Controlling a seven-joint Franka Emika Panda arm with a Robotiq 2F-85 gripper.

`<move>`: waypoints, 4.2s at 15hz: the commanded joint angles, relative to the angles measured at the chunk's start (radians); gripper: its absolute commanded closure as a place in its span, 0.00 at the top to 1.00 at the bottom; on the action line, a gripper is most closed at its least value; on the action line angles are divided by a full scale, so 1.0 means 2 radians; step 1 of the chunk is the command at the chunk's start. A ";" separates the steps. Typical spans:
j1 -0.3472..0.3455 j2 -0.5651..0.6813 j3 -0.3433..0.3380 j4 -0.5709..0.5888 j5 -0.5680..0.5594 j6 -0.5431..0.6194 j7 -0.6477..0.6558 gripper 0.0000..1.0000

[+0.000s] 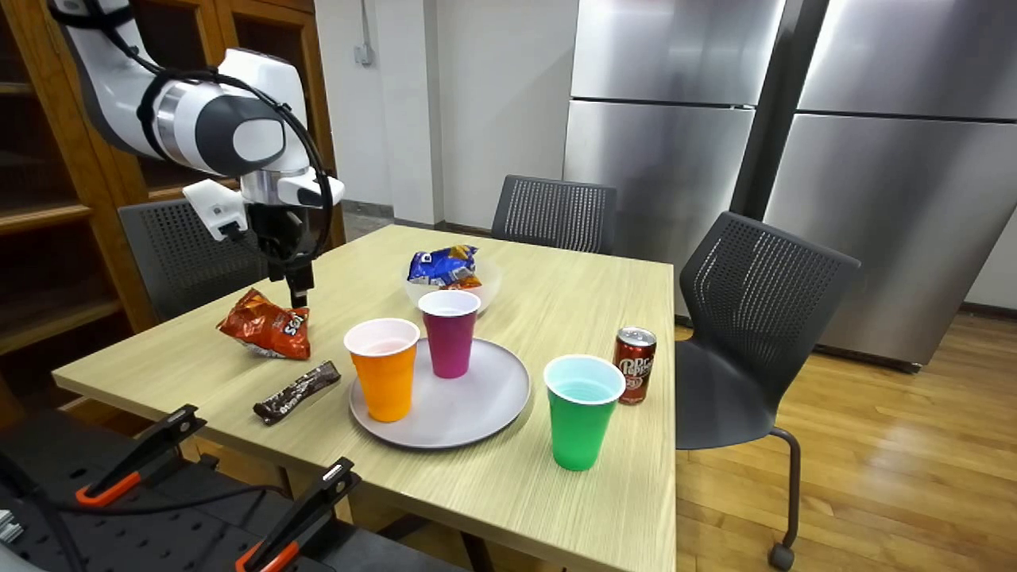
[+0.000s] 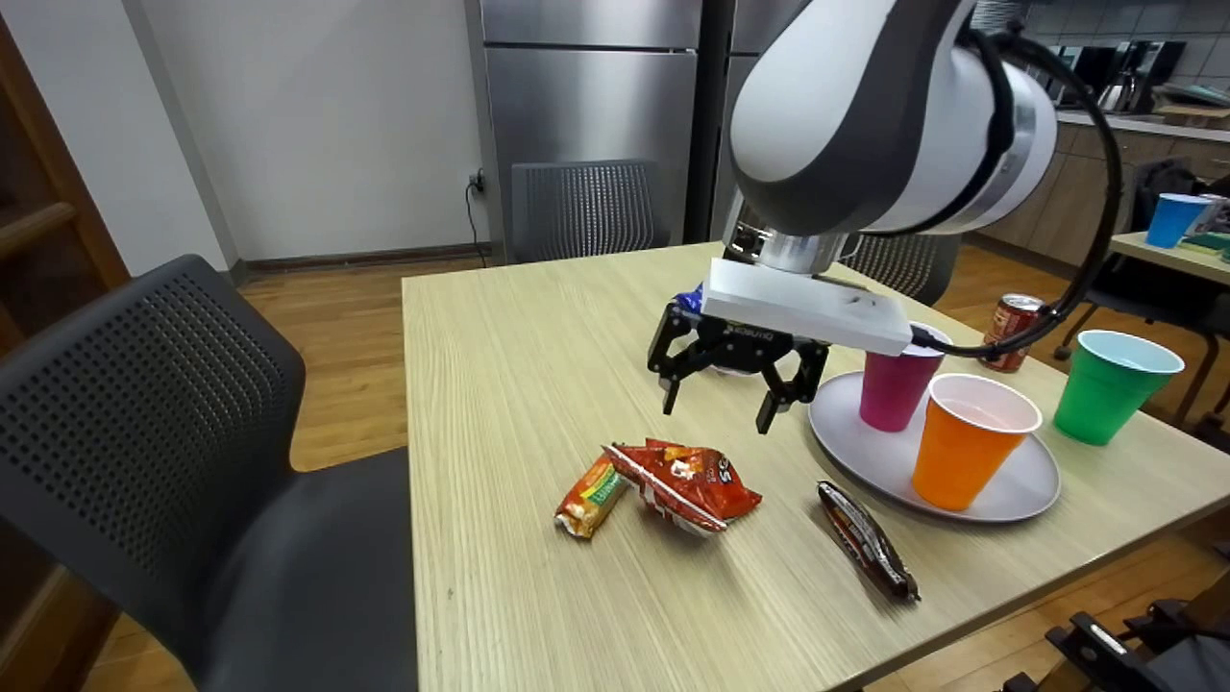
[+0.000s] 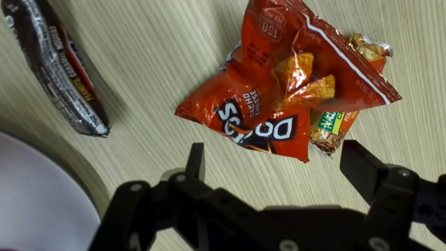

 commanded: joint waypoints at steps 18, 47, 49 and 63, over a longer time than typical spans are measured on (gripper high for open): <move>-0.078 0.050 0.071 0.042 0.208 -0.053 -0.070 1.00; -0.077 0.033 0.057 0.048 0.282 -0.101 -0.133 0.00; -0.077 0.021 0.057 0.045 0.289 -0.105 -0.145 0.00; -0.070 -0.081 0.017 0.042 0.271 -0.165 -0.192 0.00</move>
